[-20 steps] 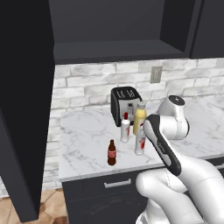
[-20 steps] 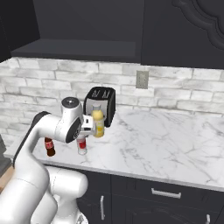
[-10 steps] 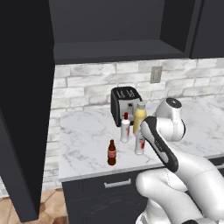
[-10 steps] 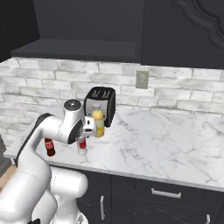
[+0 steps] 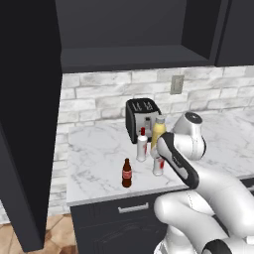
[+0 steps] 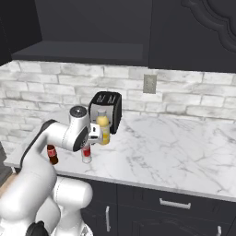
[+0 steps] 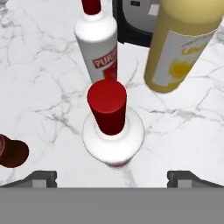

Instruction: Sort all alcoholic drinks to one cabinet, and non-alcoholic drinks to the other.

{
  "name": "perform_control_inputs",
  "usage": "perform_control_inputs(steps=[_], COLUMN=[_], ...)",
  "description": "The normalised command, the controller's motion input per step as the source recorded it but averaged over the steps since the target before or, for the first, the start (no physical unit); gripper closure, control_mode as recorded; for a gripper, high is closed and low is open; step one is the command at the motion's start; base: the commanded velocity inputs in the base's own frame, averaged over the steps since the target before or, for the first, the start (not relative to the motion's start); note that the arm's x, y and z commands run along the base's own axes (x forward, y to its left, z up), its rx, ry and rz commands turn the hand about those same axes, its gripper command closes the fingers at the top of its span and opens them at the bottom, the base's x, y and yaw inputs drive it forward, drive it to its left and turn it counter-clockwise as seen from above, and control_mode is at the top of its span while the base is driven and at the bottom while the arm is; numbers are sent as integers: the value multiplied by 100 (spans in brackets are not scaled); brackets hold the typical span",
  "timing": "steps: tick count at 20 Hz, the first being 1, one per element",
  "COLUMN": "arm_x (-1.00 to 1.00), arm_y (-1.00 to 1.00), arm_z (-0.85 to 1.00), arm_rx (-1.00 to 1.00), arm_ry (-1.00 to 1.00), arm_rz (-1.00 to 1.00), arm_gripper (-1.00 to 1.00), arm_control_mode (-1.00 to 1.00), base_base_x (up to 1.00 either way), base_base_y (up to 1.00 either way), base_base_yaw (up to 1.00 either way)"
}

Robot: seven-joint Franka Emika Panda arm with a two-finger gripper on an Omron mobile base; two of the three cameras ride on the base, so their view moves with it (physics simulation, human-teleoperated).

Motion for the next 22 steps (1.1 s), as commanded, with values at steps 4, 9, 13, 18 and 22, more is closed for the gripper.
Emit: perform_control_inputs(steps=[4,9,13,18,22], arm_x=[17,17,18,15,5], arm_y=[7,3,0,0,0], arm_z=[-14,-14,-17,-18,-15], arm_rx=[0,0,0,0,0], arm_ry=[0,0,0,0,0], arm_rz=[0,0,0,0,0], arm_gripper=[-100,-100,-100,-100,100], arm_control_mode=[-100,-100,-100,-100,-100], base_base_x=[0,0,0,0,0], base_base_y=[0,0,0,0,0], base_base_yaw=[0,0,0,0,0])
